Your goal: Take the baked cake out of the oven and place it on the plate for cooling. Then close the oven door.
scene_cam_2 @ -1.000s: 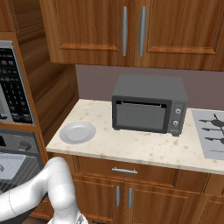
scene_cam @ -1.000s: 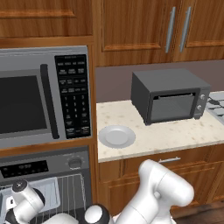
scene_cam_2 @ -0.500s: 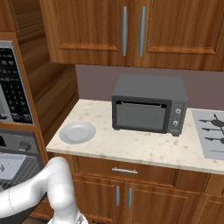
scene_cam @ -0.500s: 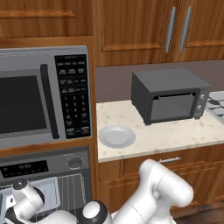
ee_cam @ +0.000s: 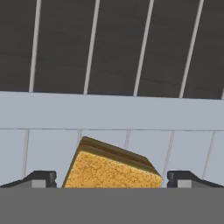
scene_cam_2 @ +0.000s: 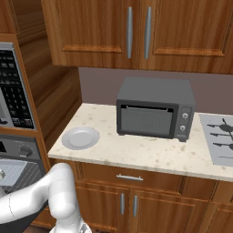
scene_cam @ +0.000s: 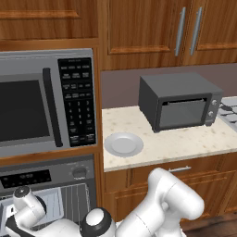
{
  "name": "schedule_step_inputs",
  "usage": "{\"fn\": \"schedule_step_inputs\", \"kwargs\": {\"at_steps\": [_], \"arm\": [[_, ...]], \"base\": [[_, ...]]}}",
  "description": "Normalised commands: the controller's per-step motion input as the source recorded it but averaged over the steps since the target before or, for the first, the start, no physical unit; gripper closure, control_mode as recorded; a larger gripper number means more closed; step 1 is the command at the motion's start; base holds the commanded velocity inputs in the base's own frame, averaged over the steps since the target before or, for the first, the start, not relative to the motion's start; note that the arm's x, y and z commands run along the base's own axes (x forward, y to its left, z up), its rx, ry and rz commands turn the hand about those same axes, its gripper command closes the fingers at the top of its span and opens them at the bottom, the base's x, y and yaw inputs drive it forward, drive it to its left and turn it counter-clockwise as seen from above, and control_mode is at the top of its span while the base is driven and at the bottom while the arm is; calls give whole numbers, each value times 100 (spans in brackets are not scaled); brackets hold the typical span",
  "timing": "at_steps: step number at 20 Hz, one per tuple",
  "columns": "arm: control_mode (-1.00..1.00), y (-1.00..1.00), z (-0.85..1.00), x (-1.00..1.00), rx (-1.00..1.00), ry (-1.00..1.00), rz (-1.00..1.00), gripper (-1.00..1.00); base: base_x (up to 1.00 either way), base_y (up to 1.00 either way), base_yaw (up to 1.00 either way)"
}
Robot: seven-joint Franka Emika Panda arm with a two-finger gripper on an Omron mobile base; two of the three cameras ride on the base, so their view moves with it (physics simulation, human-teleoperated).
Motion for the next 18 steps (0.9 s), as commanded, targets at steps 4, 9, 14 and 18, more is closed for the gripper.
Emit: {"fn": "schedule_step_inputs", "kwargs": {"at_steps": [4,9,14,18], "arm": [[-100,12,-45,-1,-2,2,0,100],[-100,3,-39,-2,0,0,0,100],[-100,10,-33,-31,0,0,0,100],[-100,9,-22,-23,0,-3,0,100]], "base": [[0,0,0],[0,0,0],[0,0,0],[0,0,0]]}}
